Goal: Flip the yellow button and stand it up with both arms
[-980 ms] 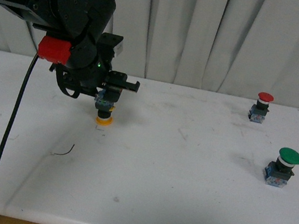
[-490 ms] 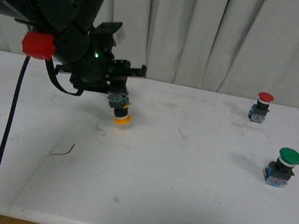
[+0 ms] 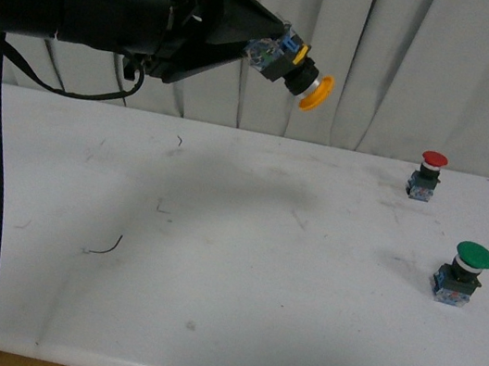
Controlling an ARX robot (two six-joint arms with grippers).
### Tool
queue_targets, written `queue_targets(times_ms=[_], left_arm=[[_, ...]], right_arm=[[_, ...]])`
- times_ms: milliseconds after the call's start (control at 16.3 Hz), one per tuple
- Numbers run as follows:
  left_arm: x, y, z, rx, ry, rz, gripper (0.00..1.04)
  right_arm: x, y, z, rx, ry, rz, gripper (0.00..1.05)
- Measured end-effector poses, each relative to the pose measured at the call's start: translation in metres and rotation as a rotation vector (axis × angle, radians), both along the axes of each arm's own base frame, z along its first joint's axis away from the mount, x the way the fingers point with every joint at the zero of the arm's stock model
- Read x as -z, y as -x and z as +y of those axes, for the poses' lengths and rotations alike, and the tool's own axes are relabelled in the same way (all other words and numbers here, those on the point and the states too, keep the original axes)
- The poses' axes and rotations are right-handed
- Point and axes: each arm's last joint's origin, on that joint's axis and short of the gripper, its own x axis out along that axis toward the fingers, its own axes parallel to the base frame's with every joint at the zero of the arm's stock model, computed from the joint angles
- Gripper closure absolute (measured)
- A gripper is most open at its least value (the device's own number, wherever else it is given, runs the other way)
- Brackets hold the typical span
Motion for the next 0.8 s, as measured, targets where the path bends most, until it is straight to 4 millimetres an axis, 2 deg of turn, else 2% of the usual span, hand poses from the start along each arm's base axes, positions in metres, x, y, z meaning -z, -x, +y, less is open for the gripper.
queue_targets(times_ms=[245,429,551,612,796], left_arm=[[-0.004,0.018,-0.013,0.065,0.245,-0.048,0.75],[0.025,0.021,-0.020,0.087,0.279,0.024,0.75],[0.046,0.014,-0.014,0.044,0.280,0.109,0.75],[0.047,0.012,-0.010,0.037,0.301,0.103,0.75],[0.032,0.015,-0.012,0.069,0.331,0.045,0.75]], right_arm=[[0.000,0.000,0.000,0.000,0.000,0.000,0.06],[0.000,0.000,0.000,0.000,0.000,0.000,0.06],[0.000,0.000,0.000,0.000,0.000,0.000,0.06],[0.000,0.000,0.000,0.000,0.000,0.000,0.06],[0.000,0.000,0.000,-0.004,0.000,-0.004,0.06]])
